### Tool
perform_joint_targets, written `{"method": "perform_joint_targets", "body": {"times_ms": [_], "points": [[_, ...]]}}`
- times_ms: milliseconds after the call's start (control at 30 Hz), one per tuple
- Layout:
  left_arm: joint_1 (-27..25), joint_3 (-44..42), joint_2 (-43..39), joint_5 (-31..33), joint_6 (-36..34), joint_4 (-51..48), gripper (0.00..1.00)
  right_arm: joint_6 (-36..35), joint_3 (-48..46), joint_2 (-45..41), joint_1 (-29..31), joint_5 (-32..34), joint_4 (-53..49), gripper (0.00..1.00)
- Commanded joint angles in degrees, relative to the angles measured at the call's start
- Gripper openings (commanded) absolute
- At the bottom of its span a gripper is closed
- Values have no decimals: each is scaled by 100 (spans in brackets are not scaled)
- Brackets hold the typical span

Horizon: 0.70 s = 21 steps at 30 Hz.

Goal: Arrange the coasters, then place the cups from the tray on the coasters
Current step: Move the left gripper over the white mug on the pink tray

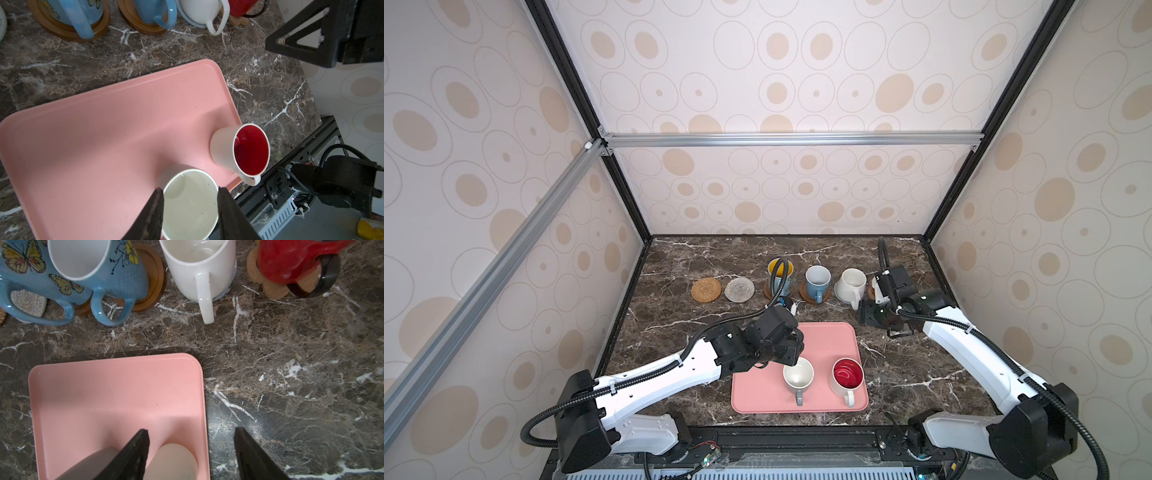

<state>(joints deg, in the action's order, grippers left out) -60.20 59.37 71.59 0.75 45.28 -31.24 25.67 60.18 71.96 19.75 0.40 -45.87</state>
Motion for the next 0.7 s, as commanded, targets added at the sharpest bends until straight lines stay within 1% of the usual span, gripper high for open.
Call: {"method": "perform_joint_targets", "body": {"times_ms": [0,267,667], "points": [[-242,-28,-215,194,369,-281,43,-181,-148,-129,-26,16,-133,68],[-666,-244,-382,203,908,-316,44,-192,-94,-4,-28,-50,-56,69],[-1234,-301,-392,100,1437,-820,45,-202,-57,204,-29,-127,52,68]]}}
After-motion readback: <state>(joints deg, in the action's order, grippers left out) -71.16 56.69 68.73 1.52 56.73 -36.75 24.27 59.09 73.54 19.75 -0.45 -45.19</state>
